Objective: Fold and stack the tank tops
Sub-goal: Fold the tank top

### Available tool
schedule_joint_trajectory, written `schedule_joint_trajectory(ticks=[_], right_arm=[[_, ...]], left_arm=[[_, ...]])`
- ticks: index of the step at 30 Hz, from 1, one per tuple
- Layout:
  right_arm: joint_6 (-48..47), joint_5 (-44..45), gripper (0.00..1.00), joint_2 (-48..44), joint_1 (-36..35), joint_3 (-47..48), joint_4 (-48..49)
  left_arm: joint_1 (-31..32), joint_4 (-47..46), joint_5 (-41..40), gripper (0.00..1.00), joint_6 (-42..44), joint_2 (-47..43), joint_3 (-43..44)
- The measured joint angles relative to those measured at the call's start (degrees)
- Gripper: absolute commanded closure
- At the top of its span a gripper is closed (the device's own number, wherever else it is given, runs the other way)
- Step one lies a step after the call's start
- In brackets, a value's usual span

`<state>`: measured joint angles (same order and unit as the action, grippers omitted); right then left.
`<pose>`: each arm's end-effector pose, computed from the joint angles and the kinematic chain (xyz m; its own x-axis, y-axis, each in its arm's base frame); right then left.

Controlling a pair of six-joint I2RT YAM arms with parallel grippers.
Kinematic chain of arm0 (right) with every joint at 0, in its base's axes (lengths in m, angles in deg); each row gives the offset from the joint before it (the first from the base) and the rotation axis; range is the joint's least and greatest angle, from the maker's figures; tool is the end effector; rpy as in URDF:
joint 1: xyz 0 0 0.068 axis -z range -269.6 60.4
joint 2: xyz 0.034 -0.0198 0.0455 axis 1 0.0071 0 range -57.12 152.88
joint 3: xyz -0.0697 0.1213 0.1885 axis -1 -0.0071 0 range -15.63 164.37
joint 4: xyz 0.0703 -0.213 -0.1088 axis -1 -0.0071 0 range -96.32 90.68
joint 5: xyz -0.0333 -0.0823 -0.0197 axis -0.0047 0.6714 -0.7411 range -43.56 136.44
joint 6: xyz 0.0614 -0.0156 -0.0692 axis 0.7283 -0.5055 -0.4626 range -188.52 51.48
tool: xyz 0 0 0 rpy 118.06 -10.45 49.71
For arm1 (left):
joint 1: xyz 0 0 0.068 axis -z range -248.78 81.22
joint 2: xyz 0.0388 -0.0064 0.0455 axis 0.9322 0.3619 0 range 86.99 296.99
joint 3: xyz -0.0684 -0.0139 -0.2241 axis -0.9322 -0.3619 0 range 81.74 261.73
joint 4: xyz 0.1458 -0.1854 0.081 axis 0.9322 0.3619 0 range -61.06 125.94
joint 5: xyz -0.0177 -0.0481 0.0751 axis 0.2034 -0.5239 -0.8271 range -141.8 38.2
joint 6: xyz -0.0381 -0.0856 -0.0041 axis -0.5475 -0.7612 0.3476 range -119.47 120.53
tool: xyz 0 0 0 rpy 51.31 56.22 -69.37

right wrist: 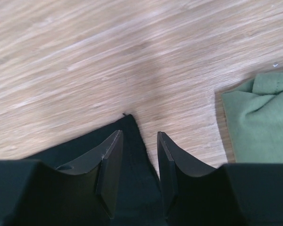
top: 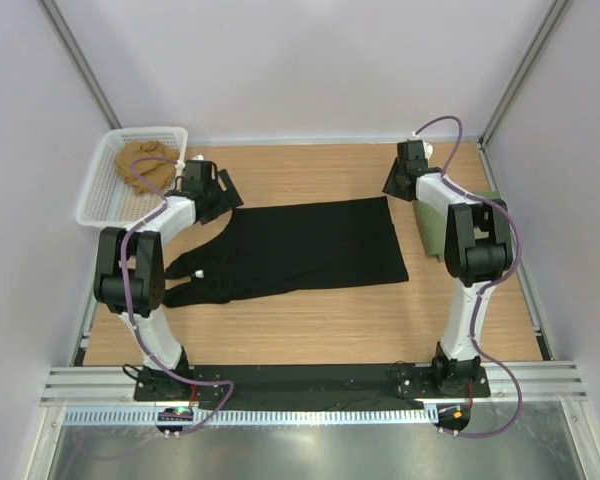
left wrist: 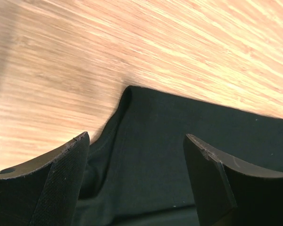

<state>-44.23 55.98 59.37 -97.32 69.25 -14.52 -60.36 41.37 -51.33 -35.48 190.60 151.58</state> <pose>0.4547 0.0474 0.1289 -0.6669 0.3189 -0.6735 0.2788 0.9449 0.1714 0.4044 -0.0606 0.1381 -0.6669 -0.4956 -0.5564 -0.2967 0.8616 -0.4117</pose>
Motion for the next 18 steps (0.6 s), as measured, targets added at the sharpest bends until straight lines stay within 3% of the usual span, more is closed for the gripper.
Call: schedule_joint_trajectory(ticks=[6, 10, 15, 18], right_arm=[[-0.5, -1.6, 0.62, 3.8, 0.3, 2.4, -1.4], [-0.9, -2.6, 0.55, 4.7, 0.2, 3.1, -1.8], [-1.8, -2.6, 0.65, 6.6, -0.1, 5.1, -3.1], [-2.0, -2.6, 0.66, 7.8, -0.2, 6.5, -3.7]], left_arm=[[0.0, 0.0, 1.2, 0.18, 1.8, 2.2, 1.7], [-0.2, 0.0, 1.7, 0.18, 2.4, 3.1, 2.5], [-0.3, 0.0, 2.9, 0.19, 3.7, 5.0, 3.9], [-0.3, 0.0, 3.2, 0.19, 4.2, 5.7, 4.4]])
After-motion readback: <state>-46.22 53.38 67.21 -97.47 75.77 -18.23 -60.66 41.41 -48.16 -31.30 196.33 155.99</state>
